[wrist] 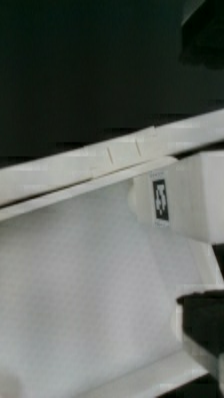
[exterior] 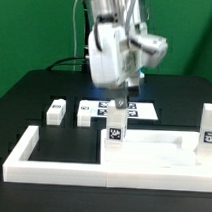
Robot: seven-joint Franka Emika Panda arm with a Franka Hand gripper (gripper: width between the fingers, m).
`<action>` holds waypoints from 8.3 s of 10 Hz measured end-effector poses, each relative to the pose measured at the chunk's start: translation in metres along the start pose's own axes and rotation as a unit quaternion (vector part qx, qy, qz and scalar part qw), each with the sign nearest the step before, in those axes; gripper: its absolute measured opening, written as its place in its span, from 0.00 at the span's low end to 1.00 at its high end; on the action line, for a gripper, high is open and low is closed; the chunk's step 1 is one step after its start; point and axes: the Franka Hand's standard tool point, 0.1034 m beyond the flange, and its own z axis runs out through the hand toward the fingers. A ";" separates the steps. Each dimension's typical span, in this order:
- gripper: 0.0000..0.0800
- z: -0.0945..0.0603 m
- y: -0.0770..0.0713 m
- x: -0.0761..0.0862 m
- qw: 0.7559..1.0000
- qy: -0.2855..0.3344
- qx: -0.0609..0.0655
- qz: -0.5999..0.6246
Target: Assemble desk
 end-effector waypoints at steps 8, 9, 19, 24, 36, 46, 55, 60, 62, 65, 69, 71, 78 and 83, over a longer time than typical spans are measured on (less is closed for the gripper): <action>0.81 -0.003 0.035 -0.042 0.999 -0.004 -0.020 -0.043; 0.81 0.009 0.060 -0.054 1.000 0.004 -0.008 -0.018; 0.81 0.073 0.143 0.001 0.993 0.050 -0.020 -0.106; 0.81 0.115 0.153 0.005 0.990 0.069 -0.039 -0.116; 0.08 0.122 0.152 -0.006 0.990 0.068 -0.049 -0.116; 0.08 0.114 0.154 0.014 0.970 0.058 -0.047 -0.233; 0.08 0.104 0.151 0.067 0.789 0.029 -0.097 -0.606; 0.08 0.105 0.151 0.075 0.687 0.026 -0.105 -0.718; 0.08 0.105 0.130 0.074 0.567 0.025 -0.101 -0.817; 0.08 0.105 0.131 0.080 0.490 0.017 -0.110 -0.865; 0.08 0.103 0.104 0.075 0.329 0.005 -0.107 -0.938; 0.08 0.098 0.088 0.059 0.243 0.009 -0.114 -0.963; 0.08 0.111 0.050 0.007 -0.071 0.009 -0.126 -0.989; 0.08 0.113 0.057 0.015 -0.072 0.017 -0.127 -0.989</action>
Offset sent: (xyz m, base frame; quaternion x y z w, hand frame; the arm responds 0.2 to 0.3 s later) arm 0.0000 0.0000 0.0000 0.0000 0.0000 0.0000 1.0000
